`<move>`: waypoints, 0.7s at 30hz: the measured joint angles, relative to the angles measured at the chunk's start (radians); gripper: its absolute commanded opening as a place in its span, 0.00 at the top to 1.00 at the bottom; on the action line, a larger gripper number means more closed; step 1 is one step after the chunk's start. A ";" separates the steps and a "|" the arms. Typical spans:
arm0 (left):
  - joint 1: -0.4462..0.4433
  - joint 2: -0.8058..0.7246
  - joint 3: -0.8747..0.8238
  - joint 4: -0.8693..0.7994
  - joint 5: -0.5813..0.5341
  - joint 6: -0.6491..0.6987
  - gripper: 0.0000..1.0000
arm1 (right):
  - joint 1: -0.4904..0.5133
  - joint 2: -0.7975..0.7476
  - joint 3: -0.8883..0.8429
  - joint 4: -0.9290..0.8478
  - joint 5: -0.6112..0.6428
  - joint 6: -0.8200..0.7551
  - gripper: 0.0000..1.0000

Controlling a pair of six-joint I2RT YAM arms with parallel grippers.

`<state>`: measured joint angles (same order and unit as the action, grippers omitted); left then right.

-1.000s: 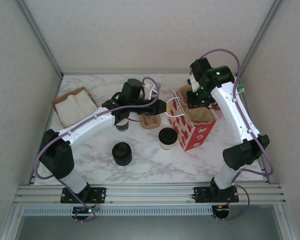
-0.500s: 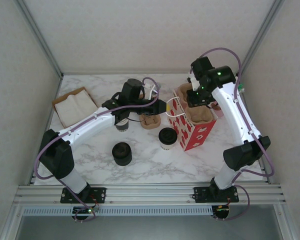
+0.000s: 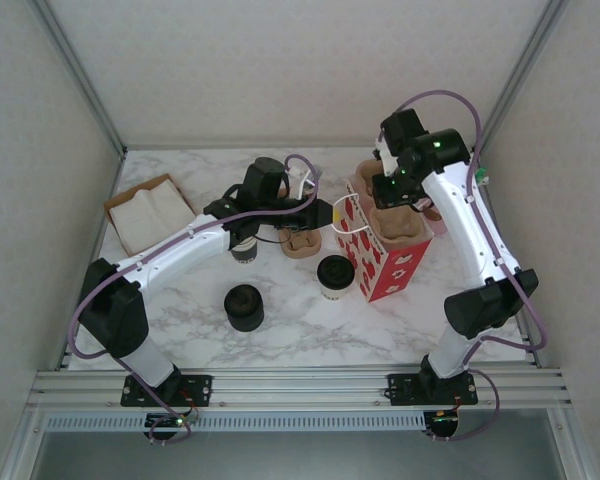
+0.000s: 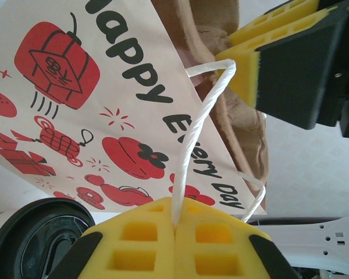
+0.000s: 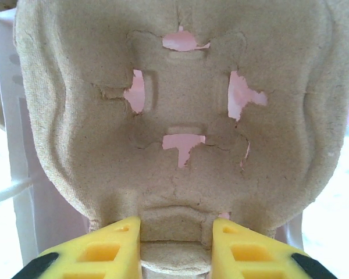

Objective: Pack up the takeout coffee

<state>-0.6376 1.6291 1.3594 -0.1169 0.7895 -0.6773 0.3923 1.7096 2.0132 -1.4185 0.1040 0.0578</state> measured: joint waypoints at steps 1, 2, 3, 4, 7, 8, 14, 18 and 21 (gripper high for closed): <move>0.000 0.000 0.000 0.000 0.000 0.000 1.00 | 0.000 -0.004 -0.017 0.006 0.000 0.000 0.72; 0.000 0.000 0.000 0.000 0.000 0.000 1.00 | 0.000 -0.006 -0.037 0.013 0.000 -0.002 0.72; 0.000 0.000 0.000 0.000 0.000 0.000 1.00 | 0.000 -0.010 -0.057 0.021 0.000 -0.003 0.72; 0.000 0.000 0.000 0.000 0.000 0.000 1.00 | 0.000 -0.013 -0.073 0.029 0.000 -0.003 0.72; 0.000 0.000 0.002 -0.001 0.000 0.000 1.00 | 0.000 -0.031 -0.116 0.047 0.000 -0.003 0.72; 0.000 0.000 0.002 -0.001 0.000 0.000 1.00 | 0.000 -0.039 -0.124 0.051 0.000 -0.003 0.72; 0.000 0.000 0.003 -0.006 -0.001 0.000 1.00 | 0.000 -0.091 -0.138 0.054 0.000 -0.003 0.72; 0.000 0.000 0.005 -0.008 -0.002 0.000 1.00 | 0.000 -0.103 -0.152 0.058 0.004 -0.003 0.72; 0.000 0.000 0.006 -0.009 -0.005 0.000 1.00 | 0.000 -0.103 -0.171 0.063 0.012 -0.003 0.72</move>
<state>-0.6376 1.6295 1.3651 -0.1257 0.7849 -0.6777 0.3923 1.6070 1.8420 -1.3560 0.1162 0.0547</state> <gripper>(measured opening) 0.045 0.281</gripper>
